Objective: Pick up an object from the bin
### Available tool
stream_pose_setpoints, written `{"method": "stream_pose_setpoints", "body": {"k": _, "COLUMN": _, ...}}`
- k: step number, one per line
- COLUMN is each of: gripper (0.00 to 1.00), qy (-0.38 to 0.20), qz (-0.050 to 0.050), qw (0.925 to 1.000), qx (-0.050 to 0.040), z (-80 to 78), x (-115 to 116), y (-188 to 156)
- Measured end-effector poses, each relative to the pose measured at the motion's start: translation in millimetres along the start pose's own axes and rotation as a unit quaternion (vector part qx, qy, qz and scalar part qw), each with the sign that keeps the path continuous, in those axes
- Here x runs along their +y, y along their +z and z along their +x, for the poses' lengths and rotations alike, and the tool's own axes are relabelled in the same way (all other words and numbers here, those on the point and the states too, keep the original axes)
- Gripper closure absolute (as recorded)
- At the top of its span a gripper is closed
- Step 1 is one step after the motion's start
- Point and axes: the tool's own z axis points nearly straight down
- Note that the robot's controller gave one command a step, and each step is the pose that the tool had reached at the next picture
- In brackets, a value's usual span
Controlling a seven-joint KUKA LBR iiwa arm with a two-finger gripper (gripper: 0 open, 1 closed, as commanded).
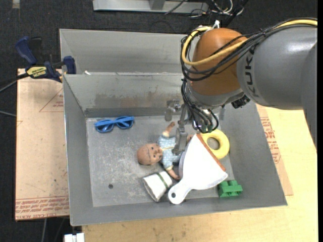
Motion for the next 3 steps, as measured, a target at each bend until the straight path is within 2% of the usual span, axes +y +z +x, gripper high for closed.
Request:
{"method": "stream_pose_setpoints", "body": {"k": 1, "gripper": 0.0, "qy": 0.0, "qz": 0.0, "qw": 1.0, "qx": -0.0038, "z": -1.5, "x": 0, "y": -5}}
{"method": "stream_pose_setpoints", "body": {"k": 2, "gripper": 0.0, "qy": -0.032, "qz": 0.0, "qw": 0.9995, "qx": -0.0065, "z": 4.9, "x": -1, "y": 23}}
{"method": "stream_pose_setpoints", "body": {"k": 3, "gripper": 0.0, "qy": -0.136, "qz": 0.0, "qw": 0.9908, "qx": -0.0042, "z": 4.2, "x": 9, "y": 62}}
